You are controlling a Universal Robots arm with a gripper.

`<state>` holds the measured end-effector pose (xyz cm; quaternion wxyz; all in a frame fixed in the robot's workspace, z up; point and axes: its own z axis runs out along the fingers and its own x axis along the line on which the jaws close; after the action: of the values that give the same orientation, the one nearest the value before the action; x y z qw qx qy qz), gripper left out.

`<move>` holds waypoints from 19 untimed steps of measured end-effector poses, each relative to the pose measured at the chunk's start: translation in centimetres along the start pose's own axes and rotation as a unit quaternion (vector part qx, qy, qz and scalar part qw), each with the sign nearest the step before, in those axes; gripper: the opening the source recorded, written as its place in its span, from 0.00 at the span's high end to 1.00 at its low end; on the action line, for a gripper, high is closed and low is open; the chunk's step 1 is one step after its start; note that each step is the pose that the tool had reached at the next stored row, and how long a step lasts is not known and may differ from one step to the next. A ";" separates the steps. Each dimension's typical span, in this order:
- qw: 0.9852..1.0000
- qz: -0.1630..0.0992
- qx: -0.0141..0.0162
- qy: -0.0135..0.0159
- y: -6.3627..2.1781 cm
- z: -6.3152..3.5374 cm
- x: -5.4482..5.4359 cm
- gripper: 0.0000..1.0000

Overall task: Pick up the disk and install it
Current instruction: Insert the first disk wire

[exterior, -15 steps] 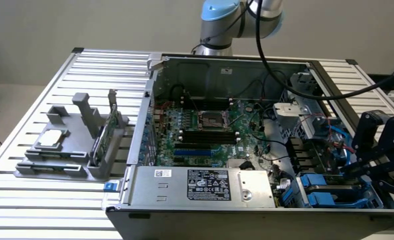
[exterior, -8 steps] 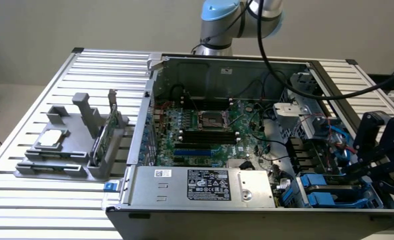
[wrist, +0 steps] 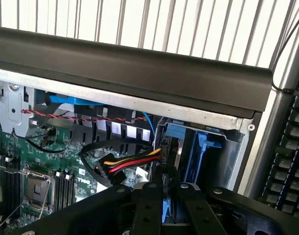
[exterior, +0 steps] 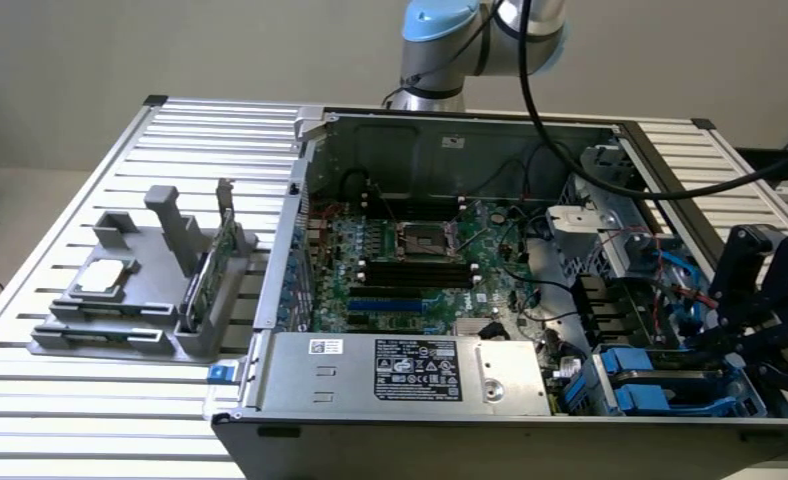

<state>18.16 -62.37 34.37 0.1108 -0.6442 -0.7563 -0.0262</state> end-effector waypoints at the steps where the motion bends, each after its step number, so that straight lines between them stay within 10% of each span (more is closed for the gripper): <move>1: 1.000 0.003 -0.001 0.000 -0.05 0.00 0.0 0.84; 13: 0.999 0.042 -0.009 0.004 -0.99 0.14 0.2 0.84; 19: 0.998 0.054 -0.019 0.004 -1.38 0.31 0.3 0.84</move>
<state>16.73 -62.29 34.27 0.1030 -0.6863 -0.7190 -0.0373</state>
